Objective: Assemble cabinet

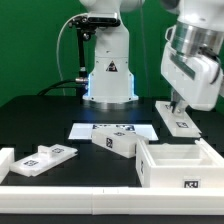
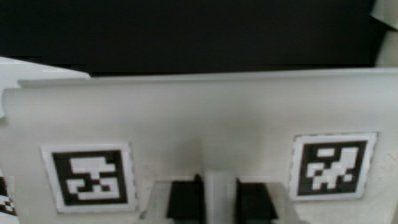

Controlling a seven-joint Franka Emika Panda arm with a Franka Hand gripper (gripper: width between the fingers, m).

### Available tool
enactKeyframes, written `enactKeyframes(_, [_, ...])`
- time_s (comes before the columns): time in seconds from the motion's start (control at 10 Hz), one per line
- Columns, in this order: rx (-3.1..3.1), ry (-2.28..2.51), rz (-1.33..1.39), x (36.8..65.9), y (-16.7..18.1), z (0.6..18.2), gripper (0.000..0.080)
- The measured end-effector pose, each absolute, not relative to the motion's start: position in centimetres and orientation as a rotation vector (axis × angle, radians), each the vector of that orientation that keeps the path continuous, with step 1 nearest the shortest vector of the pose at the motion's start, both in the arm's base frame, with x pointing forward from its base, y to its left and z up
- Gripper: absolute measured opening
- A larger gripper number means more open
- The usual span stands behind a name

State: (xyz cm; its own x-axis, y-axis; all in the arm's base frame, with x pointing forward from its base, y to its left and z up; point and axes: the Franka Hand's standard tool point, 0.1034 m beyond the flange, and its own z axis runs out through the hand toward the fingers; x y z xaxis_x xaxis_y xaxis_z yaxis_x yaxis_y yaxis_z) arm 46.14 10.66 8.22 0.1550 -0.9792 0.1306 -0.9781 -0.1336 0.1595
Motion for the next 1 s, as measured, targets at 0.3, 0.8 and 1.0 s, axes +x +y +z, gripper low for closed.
enactKeyframes(0.3, [2.261,-1.994,0.082,46.8,10.2,8.0,0.0064])
enactKeyframes(0.8, [2.333,-2.045,0.123,46.4,10.7,7.5,0.0064])
enactKeyframes(1.0, [2.217,-2.189,0.077,45.9,9.1,7.5,0.0064])
